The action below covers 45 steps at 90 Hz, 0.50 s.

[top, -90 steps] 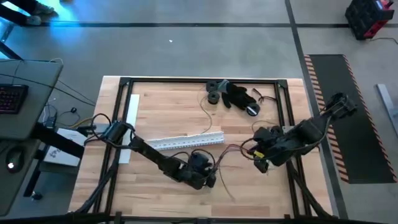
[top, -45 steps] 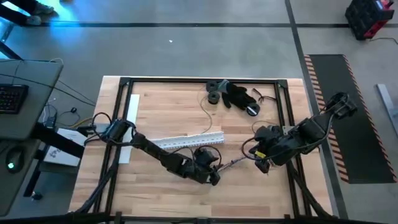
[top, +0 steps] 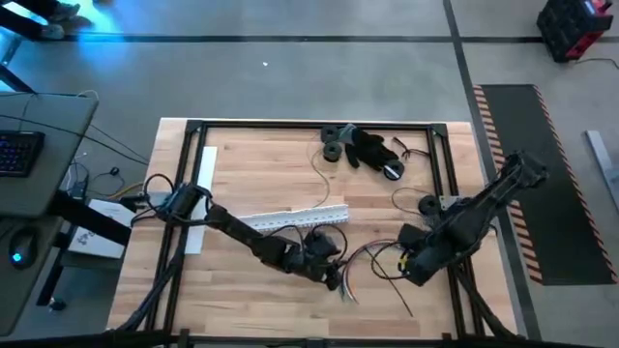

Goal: Ziptie cables
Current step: Put ziptied cables in a white cable duct

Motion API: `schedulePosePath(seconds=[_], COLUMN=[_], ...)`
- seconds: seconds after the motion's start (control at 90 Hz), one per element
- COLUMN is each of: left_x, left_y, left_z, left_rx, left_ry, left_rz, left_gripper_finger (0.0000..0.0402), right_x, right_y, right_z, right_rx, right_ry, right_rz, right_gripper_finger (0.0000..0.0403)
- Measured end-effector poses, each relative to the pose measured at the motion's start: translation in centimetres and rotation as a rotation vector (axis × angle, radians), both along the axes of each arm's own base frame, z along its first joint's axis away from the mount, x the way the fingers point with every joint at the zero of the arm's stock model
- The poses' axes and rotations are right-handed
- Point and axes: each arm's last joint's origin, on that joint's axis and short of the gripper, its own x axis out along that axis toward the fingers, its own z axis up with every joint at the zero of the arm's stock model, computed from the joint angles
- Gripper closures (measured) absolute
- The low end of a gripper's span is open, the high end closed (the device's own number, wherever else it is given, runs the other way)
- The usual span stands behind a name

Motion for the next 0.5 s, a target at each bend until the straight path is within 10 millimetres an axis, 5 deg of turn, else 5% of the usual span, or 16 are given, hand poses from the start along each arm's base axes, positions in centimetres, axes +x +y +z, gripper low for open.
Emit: schedulePosePath(seconds=[0.256,0.5], left_x=[-0.5,-0.5], left_y=[-1.2,-1.4], left_z=[0.0,-0.1], left_rx=[-0.024,-0.081], left_ry=[0.000,0.015], left_rz=[-0.032,-0.072], left_gripper_finger=[0.0243,0.0243], right_x=[-2.4,-3.2], right_y=[-2.0,-2.7], right_z=[-8.8,-12.4], right_rx=[0.099,0.187], right_ry=[0.185,0.164], right_rz=[-0.137,-0.223], right_gripper_finger=[0.0187,0.0214])
